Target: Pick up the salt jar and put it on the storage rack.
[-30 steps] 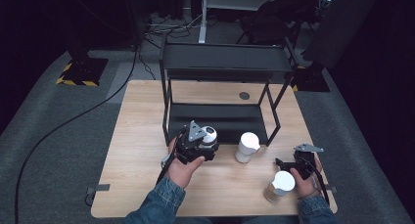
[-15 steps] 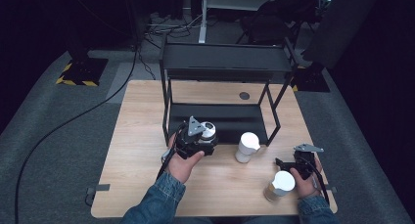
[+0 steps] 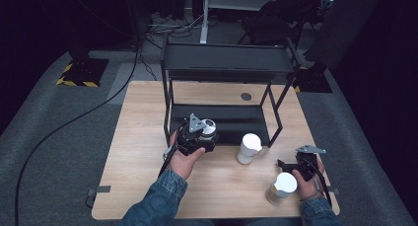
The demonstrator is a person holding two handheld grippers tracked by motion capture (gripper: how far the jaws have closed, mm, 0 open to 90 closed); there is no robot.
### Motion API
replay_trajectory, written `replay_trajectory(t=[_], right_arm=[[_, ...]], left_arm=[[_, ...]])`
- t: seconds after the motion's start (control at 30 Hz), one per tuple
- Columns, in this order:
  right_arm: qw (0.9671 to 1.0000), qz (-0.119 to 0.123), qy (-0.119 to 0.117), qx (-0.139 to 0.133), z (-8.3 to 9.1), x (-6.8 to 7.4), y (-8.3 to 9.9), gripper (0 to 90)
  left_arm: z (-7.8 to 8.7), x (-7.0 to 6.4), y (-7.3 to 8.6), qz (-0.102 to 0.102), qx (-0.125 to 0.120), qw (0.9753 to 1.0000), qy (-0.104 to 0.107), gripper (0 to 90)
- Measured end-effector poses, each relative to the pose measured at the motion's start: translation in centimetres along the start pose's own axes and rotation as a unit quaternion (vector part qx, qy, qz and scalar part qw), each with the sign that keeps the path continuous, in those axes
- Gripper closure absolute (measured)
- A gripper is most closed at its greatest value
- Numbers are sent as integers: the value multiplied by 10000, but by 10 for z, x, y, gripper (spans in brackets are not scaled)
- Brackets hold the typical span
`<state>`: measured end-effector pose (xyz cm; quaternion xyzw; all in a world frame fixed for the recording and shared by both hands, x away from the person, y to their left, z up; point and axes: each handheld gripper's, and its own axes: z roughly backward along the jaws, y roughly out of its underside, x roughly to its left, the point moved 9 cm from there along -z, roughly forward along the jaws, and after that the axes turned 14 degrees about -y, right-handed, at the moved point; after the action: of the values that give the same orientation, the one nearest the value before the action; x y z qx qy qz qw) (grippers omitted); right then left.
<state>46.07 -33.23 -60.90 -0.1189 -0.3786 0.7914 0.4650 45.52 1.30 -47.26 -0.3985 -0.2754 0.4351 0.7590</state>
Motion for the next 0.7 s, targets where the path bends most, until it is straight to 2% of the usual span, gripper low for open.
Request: replay_trajectory(t=[0.27, 0.7], right_arm=[[10000, -1, -1, 0, 0, 0, 0, 0], [10000, -1, -1, 0, 0, 0, 0, 0]], left_arm=[[-6, 3, -1, 31, 20, 10000, -24, 299], [-18, 12, -1, 116, 36, 9997, -196, 299]])
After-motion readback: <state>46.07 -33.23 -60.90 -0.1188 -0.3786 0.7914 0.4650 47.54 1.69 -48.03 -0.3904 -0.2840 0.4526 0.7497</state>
